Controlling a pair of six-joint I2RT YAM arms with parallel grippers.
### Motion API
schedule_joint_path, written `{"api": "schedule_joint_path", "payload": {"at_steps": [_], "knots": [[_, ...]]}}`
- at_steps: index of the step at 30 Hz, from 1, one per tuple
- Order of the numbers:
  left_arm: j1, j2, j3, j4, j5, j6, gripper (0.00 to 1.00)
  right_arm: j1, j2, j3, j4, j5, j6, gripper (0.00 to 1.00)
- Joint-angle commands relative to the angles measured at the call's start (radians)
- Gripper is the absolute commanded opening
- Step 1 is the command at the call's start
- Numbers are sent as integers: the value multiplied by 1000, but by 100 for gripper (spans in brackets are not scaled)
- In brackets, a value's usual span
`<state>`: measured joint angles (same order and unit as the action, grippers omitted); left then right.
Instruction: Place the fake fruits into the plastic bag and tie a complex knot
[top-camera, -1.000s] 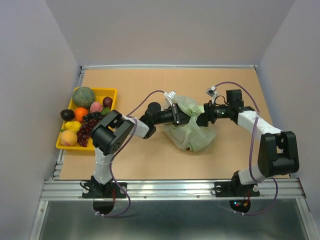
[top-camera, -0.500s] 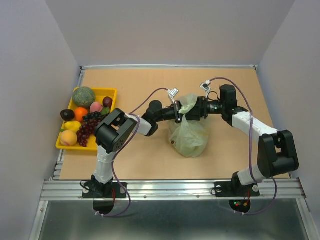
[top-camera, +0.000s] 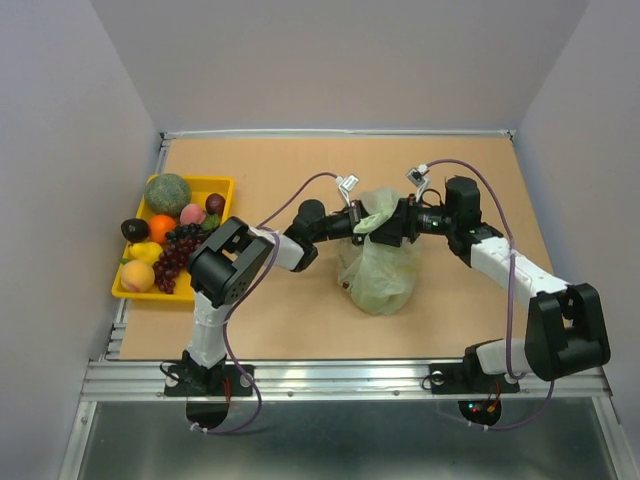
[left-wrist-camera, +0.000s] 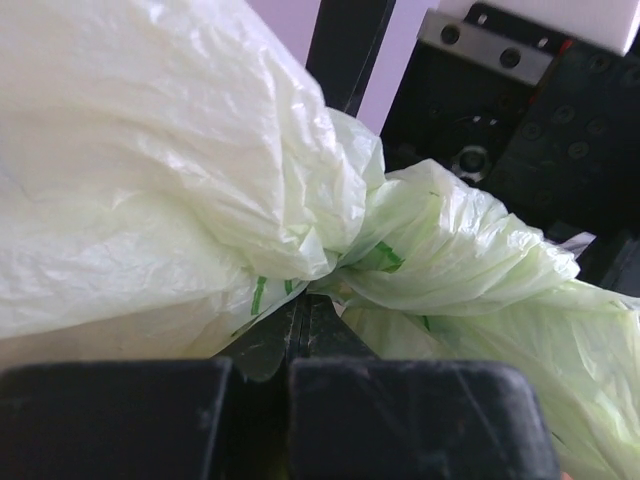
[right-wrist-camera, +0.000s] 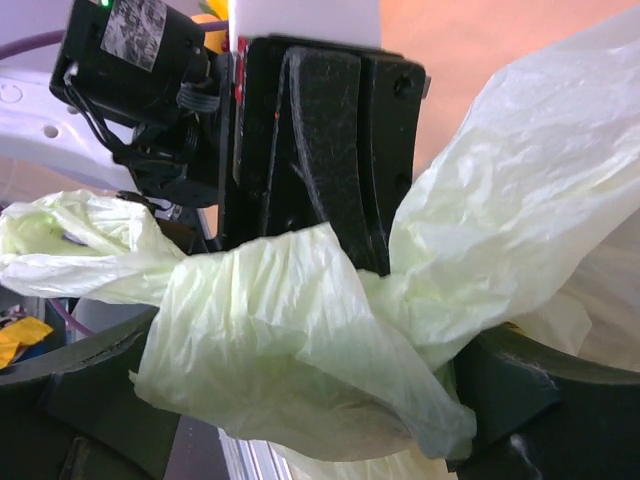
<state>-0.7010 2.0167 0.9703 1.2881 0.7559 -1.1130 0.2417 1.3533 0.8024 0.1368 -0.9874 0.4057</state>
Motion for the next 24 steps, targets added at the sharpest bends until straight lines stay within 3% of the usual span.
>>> {"api": "schedule_joint_path", "payload": {"at_steps": [1, 5, 20, 23, 24], "knots": [[24, -24, 88, 21, -70, -8, 0, 22, -42, -31, -13, -71, -4, 88], [28, -32, 91, -51, -76, 28, 0, 13, -57, -5, -45, -63, -25, 88], [40, -102, -59, -85, -61, 73, 0, -107, -108, 106, -302, -60, -202, 93], [40, -99, -53, -114, -63, 90, 0, -116, -111, 113, -313, -85, -214, 85], [37, -98, -48, -125, -63, 96, 0, -114, -109, 115, -312, -94, -217, 74]]}}
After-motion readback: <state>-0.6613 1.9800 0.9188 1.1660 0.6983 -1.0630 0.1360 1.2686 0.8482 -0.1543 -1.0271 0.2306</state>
